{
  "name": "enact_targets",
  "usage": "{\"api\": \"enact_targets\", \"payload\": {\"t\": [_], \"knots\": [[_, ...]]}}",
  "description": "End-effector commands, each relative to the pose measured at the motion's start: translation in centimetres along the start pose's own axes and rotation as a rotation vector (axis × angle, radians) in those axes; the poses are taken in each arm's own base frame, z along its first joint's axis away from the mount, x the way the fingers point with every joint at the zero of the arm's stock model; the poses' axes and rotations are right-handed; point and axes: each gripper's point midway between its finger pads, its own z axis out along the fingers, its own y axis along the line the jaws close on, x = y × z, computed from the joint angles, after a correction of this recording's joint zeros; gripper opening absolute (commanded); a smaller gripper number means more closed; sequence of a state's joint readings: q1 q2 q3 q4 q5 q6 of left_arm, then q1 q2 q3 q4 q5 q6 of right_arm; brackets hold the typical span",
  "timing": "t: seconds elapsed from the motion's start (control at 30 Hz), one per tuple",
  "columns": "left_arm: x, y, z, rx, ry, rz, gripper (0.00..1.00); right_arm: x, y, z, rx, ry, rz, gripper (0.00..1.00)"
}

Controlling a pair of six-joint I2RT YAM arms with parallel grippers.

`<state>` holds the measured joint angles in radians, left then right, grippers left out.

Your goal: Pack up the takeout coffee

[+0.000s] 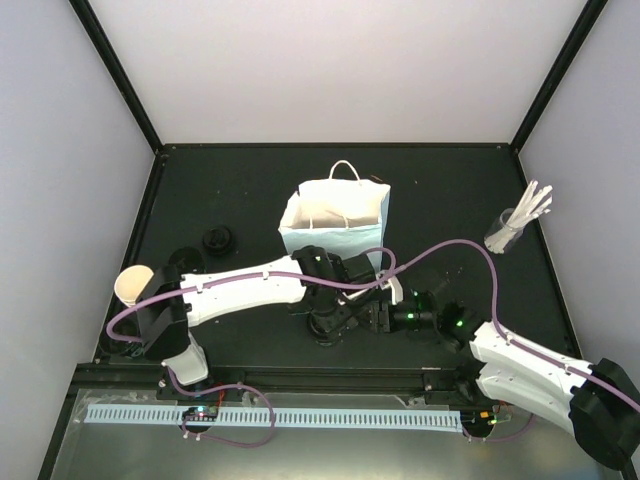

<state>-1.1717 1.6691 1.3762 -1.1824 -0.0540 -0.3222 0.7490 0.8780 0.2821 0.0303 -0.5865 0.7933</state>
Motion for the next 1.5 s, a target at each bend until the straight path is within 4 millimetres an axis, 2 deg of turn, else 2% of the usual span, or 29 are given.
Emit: {"api": "enact_targets", "payload": {"t": [0.0,0.23,0.4,0.5,0.67,0.97,1.07,1.23,1.47], "knots": [[-0.3,0.9,-2.1,-0.026,-0.043,-0.042,0.99,-0.8,0.9,-0.2,-0.017,-0.011,-0.03,0.62],[0.2,3.0,-4.5,0.017,-0.152,-0.195,0.99,-1.7,0.7,-1.3,0.083,-0.026,-0.112,0.68],[2.0,5.5,-6.8,0.119,-0.294,-0.369,0.96,-2.9,0.8,-2.6,0.234,-0.009,-0.156,0.69],[3.2,6.5,-6.9,0.181,-0.353,-0.453,0.93,-3.5,1.6,-3.1,0.336,0.021,-0.188,0.71],[4.4,8.4,-6.4,0.243,-0.445,-0.567,0.88,-3.6,3.7,-3.2,0.473,0.063,-0.237,0.78],[5.0,8.8,-4.2,0.375,-0.472,-0.648,0.88,-3.5,5.7,-1.2,0.634,0.103,-0.277,1.0],[5.3,8.8,-3.6,0.408,-0.468,-0.66,0.88,-3.5,6.4,-0.4,0.681,0.117,-0.285,1.0],[5.3,9.0,-3.1,0.461,-0.478,-0.676,0.88,-3.0,6.4,1.1,0.775,0.167,-0.294,1.0],[5.3,8.5,-1.8,0.515,-0.456,-0.667,0.87,-2.5,6.8,3.2,0.773,0.205,-0.292,1.0]]}}
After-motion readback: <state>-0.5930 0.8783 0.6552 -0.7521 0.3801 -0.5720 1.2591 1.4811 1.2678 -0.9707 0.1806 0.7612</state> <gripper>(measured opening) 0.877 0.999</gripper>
